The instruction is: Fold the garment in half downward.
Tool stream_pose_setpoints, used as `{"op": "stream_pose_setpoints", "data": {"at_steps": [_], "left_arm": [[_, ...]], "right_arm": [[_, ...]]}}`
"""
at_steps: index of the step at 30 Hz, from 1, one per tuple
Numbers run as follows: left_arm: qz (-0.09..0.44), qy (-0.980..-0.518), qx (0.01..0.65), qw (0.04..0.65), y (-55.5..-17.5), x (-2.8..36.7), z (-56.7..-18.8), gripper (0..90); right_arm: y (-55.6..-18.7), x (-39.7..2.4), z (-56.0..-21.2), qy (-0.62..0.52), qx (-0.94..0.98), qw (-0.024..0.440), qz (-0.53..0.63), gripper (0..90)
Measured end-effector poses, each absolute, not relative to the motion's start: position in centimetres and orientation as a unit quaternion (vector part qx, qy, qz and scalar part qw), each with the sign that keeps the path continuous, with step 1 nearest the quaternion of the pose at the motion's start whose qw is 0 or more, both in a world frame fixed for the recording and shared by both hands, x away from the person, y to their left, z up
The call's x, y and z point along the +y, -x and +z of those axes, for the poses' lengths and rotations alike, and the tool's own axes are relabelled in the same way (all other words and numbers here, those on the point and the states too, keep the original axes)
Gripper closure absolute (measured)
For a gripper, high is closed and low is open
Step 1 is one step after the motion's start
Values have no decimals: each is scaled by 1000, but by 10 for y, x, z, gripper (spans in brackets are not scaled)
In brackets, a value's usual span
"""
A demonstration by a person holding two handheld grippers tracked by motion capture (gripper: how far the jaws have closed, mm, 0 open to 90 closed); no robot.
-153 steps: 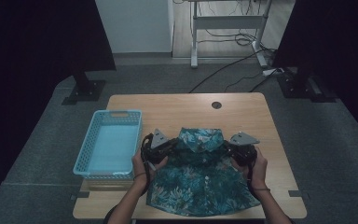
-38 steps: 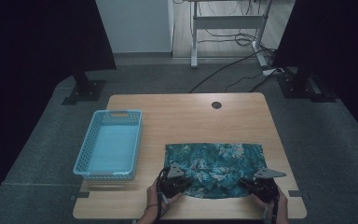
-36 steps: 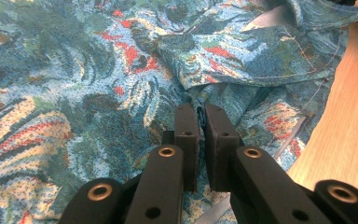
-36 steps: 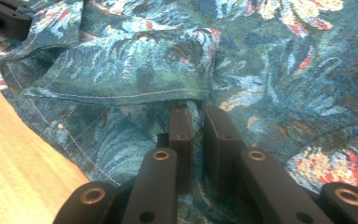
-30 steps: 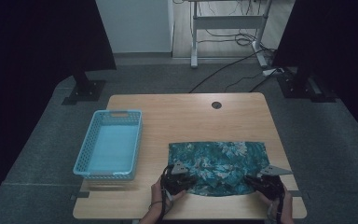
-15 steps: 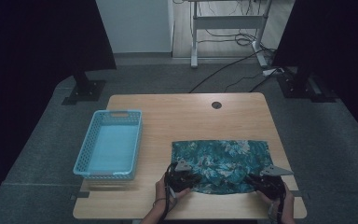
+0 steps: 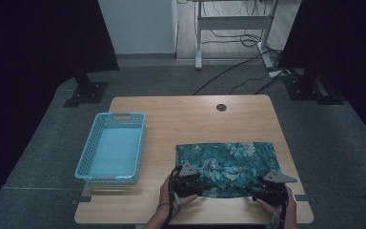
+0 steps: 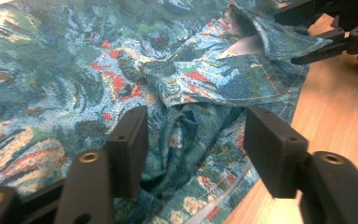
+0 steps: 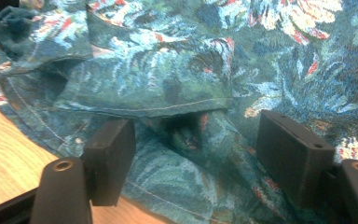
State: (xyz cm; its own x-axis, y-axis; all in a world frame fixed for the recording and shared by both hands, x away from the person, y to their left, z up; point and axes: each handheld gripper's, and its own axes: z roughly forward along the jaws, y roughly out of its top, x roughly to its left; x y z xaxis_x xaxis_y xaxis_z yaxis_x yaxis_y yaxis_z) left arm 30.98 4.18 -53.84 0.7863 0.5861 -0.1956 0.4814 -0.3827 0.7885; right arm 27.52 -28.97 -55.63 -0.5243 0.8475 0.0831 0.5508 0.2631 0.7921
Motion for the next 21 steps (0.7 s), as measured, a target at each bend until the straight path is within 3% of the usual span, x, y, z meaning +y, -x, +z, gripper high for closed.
{"op": "stream_pose_setpoints", "data": {"at_steps": [13,21], "left_arm": [[63,-828,330,448,-296,65,-527,285],[69,-826,352,434,-283,85,-534,280]], "right_arm": [[-253,-269,-541,-414,781,185,429,231],[-242,-254,-539,-395,792,176,432,225]]}}
